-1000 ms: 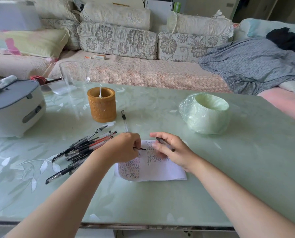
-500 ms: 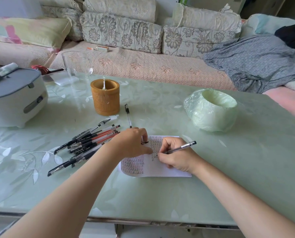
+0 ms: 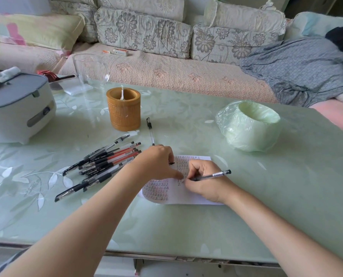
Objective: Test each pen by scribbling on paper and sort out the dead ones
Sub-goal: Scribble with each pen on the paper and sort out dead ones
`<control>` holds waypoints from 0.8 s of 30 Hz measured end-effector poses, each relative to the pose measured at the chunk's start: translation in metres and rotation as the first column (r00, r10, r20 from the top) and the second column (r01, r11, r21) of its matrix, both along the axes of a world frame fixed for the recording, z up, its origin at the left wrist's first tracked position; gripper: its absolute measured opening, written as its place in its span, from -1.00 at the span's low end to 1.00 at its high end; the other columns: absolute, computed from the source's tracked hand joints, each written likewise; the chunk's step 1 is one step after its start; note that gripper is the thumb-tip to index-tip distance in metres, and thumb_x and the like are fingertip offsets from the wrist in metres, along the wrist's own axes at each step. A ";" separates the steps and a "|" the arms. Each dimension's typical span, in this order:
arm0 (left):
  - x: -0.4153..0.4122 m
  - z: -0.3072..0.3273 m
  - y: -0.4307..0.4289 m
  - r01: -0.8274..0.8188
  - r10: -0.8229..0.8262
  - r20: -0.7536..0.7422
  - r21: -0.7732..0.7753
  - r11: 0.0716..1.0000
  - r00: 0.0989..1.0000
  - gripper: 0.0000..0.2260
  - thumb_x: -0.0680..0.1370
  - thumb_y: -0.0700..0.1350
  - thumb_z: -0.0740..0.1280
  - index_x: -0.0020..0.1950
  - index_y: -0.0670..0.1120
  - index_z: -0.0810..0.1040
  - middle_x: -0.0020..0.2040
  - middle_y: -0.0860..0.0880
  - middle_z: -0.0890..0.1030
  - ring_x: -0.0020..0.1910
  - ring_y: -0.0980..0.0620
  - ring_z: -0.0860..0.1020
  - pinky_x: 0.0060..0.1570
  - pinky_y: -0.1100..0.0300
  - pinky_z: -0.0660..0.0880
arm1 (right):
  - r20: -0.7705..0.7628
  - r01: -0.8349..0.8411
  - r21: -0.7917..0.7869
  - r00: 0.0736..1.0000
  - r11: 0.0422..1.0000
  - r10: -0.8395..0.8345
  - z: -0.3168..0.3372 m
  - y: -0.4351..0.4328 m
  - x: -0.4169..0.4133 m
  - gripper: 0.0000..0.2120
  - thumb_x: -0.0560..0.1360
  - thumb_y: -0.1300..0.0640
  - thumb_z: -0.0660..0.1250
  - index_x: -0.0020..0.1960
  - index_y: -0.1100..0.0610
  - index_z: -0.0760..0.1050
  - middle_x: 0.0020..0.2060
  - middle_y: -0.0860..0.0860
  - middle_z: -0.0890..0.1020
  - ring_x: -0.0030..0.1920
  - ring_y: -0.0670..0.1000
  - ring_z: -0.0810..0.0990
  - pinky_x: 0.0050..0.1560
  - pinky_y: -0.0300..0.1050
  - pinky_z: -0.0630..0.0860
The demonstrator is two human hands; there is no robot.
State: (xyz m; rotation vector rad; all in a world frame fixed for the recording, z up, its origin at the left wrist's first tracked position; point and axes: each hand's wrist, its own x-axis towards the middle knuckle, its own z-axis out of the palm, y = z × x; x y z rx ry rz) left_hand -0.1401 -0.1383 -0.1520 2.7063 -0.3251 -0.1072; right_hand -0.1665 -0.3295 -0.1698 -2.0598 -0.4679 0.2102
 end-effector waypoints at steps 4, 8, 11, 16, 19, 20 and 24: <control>-0.001 0.000 -0.002 -0.012 0.012 0.007 0.005 1.000 1.000 -0.56 0.27 0.28 0.52 -0.08 0.06 0.46 -0.10 0.06 0.50 -0.14 0.08 0.44 -0.32 0.26 0.30 | 0.023 -0.001 -0.037 1.000 0.999 0.002 -0.001 0.001 -0.001 -0.73 0.36 0.35 0.36 -0.37 0.07 0.37 -0.46 -0.14 0.40 -0.40 -0.12 0.33 -0.36 -0.21 0.26; -0.002 -0.001 -0.002 -0.023 0.023 0.016 0.007 1.000 1.000 -0.55 0.26 0.30 0.51 -0.08 0.06 0.46 -0.12 0.07 0.50 -0.16 0.09 0.44 -0.34 0.28 0.28 | 0.023 0.007 -0.025 1.000 1.000 -0.006 -0.003 0.000 -0.001 -0.82 0.32 0.26 0.35 -0.35 0.12 0.36 -0.46 -0.12 0.41 -0.40 -0.08 0.33 -0.36 -0.17 0.25; -0.002 -0.001 -0.002 -0.026 0.026 0.003 0.002 1.000 1.000 -0.54 0.26 0.30 0.51 -0.07 0.06 0.46 -0.10 0.06 0.51 -0.14 0.08 0.45 -0.26 0.23 0.35 | 0.040 0.011 -0.025 0.999 1.000 -0.010 -0.002 0.001 -0.002 -0.86 0.27 0.21 0.32 -0.35 0.14 0.34 -0.46 -0.10 0.38 -0.41 -0.08 0.31 -0.38 -0.18 0.23; -0.003 -0.002 -0.002 -0.024 0.024 -0.008 -0.006 1.000 1.000 -0.54 0.27 0.29 0.51 -0.06 0.04 0.46 -0.07 0.04 0.51 -0.10 0.06 0.44 -0.21 0.21 0.36 | 0.068 0.024 0.025 0.997 0.999 -0.026 -0.005 0.000 -0.003 -0.84 0.27 0.21 0.33 -0.36 0.13 0.34 -0.46 -0.11 0.35 -0.40 -0.09 0.29 -0.37 -0.16 0.20; -0.002 -0.001 -0.002 -0.030 0.030 -0.011 -0.006 1.000 0.999 -0.53 0.27 0.28 0.52 -0.04 0.03 0.48 -0.06 0.03 0.52 -0.10 0.06 0.44 -0.21 0.20 0.37 | 0.066 0.028 0.020 0.997 0.999 -0.029 -0.007 0.001 -0.002 -0.85 0.28 0.21 0.33 -0.35 0.13 0.35 -0.46 -0.11 0.36 -0.40 -0.09 0.30 -0.37 -0.16 0.21; -0.002 0.000 -0.002 -0.030 0.030 -0.013 -0.004 1.000 0.999 -0.53 0.27 0.28 0.52 -0.03 0.03 0.49 -0.06 0.03 0.52 -0.10 0.06 0.43 -0.21 0.20 0.37 | 0.059 0.025 0.011 0.998 1.000 -0.026 -0.007 0.001 -0.002 -0.86 0.27 0.21 0.32 -0.35 0.13 0.35 -0.46 -0.12 0.36 -0.40 -0.09 0.30 -0.37 -0.17 0.22; -0.003 0.000 -0.002 -0.028 0.028 -0.013 -0.003 1.000 1.000 -0.54 0.27 0.28 0.52 -0.05 0.03 0.47 -0.07 0.04 0.52 -0.11 0.06 0.43 -0.24 0.20 0.35 | 0.031 -0.013 -0.003 0.999 1.000 0.013 -0.008 -0.001 -0.002 -0.86 0.27 0.22 0.32 -0.35 0.14 0.35 -0.46 -0.08 0.38 -0.39 -0.05 0.31 -0.35 -0.16 0.22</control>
